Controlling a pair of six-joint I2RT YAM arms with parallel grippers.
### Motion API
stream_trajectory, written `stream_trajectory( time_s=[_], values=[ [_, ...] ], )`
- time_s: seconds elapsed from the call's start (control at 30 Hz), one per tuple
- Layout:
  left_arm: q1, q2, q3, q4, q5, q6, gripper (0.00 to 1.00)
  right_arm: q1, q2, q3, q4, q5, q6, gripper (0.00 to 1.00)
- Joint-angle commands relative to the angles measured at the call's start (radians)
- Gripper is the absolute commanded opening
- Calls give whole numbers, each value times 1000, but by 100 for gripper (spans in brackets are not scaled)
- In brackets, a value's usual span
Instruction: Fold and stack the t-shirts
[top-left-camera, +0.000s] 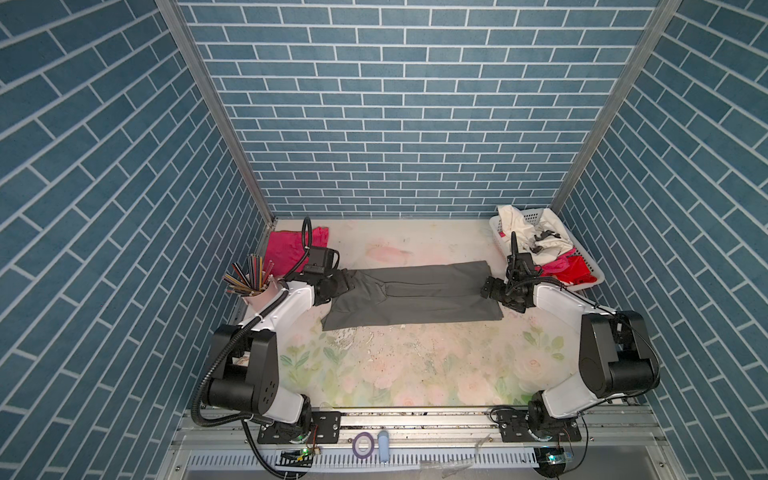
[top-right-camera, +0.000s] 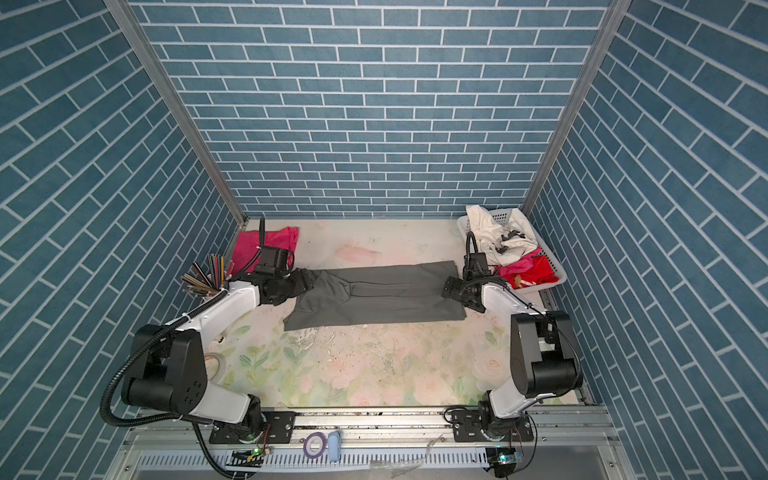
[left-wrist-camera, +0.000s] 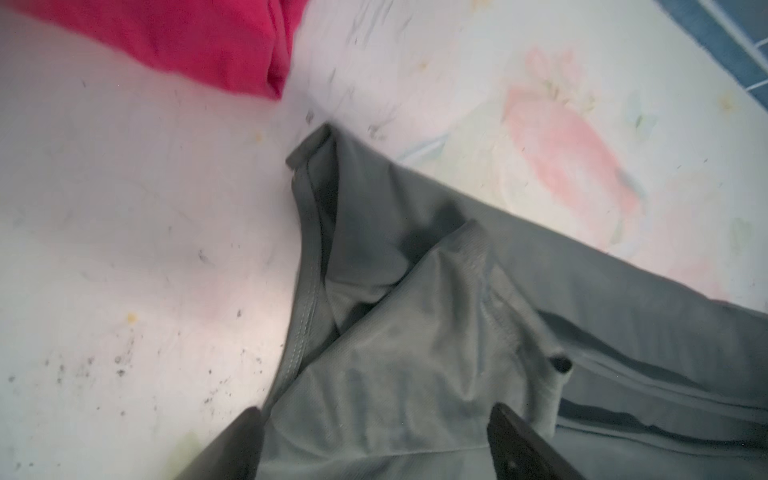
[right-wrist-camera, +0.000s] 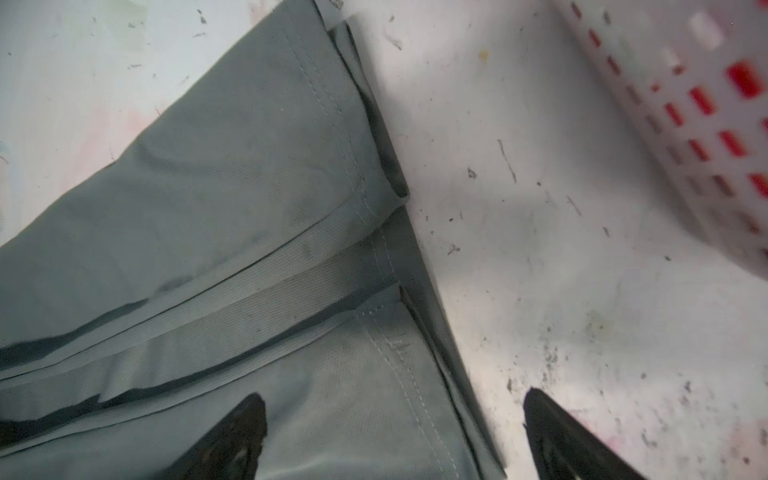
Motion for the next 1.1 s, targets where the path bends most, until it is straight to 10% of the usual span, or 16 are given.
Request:
stream_trajectory(
  time_s=[0.0, 0.43, 0.77, 1.07],
  values=[
    [38, -8, -42, 39, 88, 7, 86, -3, 34, -10, 19, 12, -30, 96],
    [123, 93, -101, 93, 180, 18, 87, -10, 71, -58, 69, 6, -44, 76],
    [123, 146, -60, 107, 187, 14, 86, -10, 10, -173, 117, -30, -2, 17],
    [119, 244, 30, 113, 160, 19, 86, 11, -149, -324, 114, -47, 56, 10]
  ],
)
